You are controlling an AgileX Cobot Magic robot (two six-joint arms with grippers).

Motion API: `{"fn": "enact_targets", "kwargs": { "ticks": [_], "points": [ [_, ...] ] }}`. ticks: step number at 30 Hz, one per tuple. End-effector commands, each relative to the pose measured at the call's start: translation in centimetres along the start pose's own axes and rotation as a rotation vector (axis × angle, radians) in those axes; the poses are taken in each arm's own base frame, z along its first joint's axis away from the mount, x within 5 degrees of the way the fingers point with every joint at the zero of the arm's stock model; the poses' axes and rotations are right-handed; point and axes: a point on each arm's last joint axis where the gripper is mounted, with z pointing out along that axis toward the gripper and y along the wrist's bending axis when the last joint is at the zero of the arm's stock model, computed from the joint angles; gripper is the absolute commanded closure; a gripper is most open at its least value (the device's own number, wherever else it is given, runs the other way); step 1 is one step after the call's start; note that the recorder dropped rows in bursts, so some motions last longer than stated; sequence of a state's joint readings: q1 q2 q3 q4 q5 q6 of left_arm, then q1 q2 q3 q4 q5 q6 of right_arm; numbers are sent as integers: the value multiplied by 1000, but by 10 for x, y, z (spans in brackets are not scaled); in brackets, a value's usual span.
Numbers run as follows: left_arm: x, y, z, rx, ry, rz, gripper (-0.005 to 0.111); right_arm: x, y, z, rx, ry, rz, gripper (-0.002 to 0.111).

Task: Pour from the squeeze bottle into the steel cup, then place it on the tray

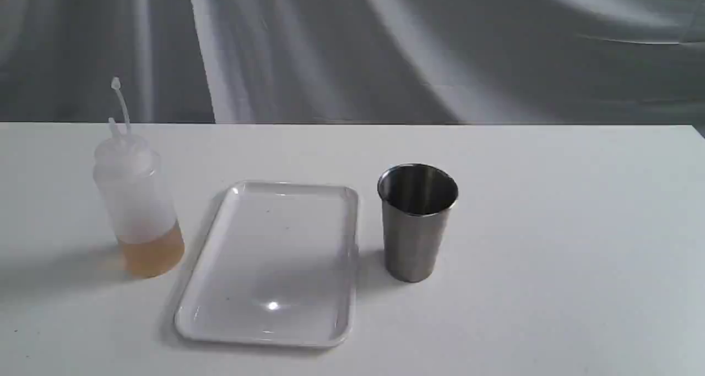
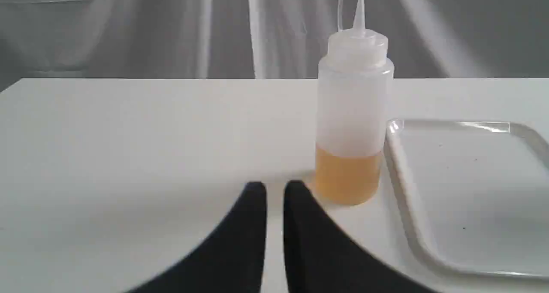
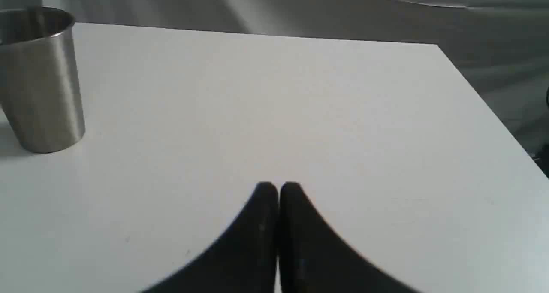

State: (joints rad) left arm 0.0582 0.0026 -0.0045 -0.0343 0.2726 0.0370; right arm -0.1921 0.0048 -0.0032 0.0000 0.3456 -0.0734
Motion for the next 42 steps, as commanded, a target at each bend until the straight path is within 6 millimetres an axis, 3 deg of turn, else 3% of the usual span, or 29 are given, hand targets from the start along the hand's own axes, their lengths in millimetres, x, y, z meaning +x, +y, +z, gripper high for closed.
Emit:
{"fn": "enact_targets", "kwargs": {
  "ticks": [1, 21, 32, 42],
  "points": [
    [1, 0, 0, 4, -5, -1, 98, 1, -1, 0, 10, -4, -2, 108],
    [1, 0, 0, 4, -5, -3, 98, -1, -1, 0, 15, -20, -16, 108],
    [1, 0, 0, 4, -5, 0, 98, -40, -3, -10, 40, -463, 15, 108],
    [1, 0, 0, 4, -5, -3, 98, -53, -5, -18, 25, -638, 114, 108]
  ]
}}
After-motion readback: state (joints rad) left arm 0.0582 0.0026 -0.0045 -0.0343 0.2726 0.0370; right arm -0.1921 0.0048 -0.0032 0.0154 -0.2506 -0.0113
